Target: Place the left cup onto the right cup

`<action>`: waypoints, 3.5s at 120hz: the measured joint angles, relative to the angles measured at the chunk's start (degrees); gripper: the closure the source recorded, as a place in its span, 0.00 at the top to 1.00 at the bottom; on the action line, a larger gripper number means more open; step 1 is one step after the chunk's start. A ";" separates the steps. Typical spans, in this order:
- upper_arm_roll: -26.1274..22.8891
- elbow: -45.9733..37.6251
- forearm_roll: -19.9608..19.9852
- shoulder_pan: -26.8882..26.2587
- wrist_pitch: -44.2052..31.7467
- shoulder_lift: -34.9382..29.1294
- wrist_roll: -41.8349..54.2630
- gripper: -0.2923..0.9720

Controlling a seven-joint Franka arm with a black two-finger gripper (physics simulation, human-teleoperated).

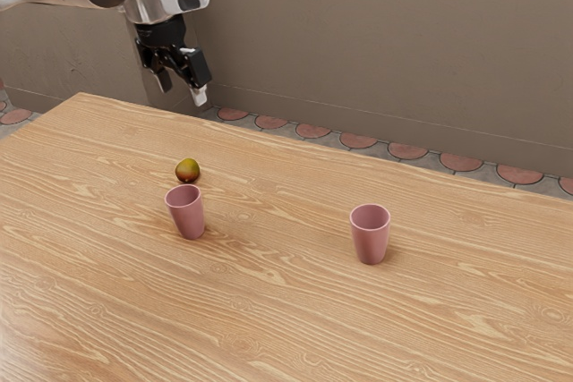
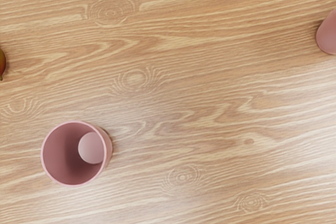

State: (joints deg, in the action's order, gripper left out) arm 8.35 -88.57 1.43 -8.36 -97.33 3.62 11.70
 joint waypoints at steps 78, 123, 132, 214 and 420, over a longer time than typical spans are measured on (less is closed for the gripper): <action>0.69 -17.21 0.11 1.29 -7.55 -1.84 -0.24 0.77; 1.76 -14.55 0.55 3.52 -15.73 10.86 -0.15 0.77; 1.82 -14.51 0.61 3.89 -17.22 12.66 -0.14 0.77; 1.93 -12.98 1.46 4.14 -26.89 21.91 -0.13 0.38; -12.29 17.05 -3.80 -13.85 -6.03 22.55 -1.87 0.17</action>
State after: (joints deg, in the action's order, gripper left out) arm -3.94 -71.52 -2.38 -22.21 -103.36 26.18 9.83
